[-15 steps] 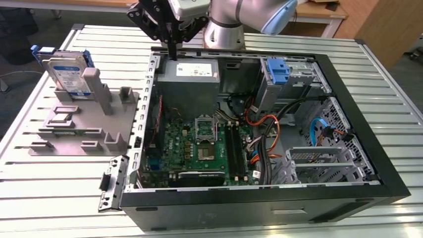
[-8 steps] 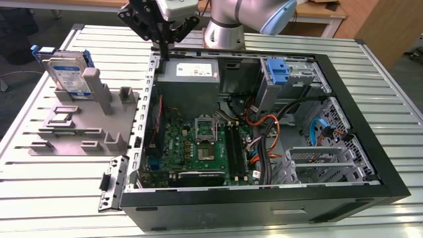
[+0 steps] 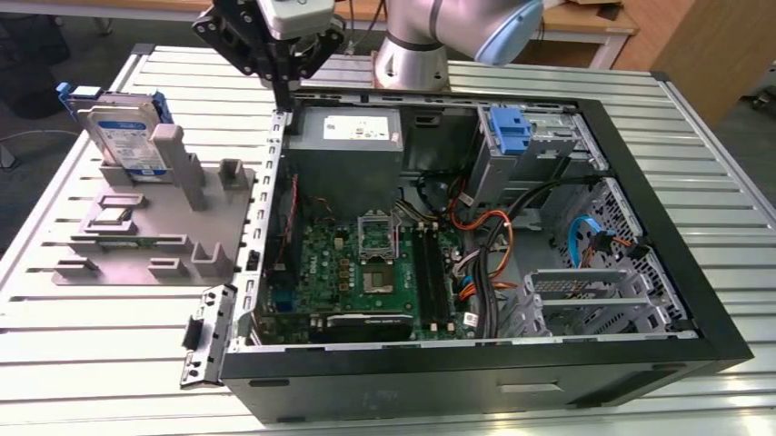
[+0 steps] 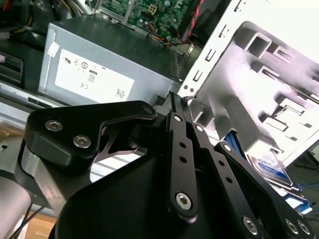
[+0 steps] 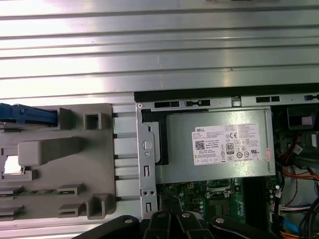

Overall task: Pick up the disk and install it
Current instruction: 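Reach for the disk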

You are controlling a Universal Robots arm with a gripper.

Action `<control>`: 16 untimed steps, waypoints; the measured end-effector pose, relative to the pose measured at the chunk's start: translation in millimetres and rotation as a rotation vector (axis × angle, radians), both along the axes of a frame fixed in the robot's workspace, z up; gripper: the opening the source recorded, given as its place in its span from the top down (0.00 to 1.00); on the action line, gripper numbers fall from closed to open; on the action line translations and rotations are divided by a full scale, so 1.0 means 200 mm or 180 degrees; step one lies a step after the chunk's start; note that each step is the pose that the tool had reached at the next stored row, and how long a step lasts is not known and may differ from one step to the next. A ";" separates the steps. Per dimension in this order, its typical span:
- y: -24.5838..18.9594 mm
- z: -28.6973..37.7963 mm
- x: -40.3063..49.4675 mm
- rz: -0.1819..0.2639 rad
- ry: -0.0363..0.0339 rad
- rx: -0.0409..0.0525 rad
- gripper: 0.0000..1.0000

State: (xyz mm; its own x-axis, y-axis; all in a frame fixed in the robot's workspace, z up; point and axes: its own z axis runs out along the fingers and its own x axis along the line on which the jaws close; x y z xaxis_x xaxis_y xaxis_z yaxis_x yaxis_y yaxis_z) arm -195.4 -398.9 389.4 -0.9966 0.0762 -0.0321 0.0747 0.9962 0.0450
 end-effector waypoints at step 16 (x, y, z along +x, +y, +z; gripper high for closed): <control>0.000 -0.001 -0.047 0.0000 0.0000 0.0000 0.90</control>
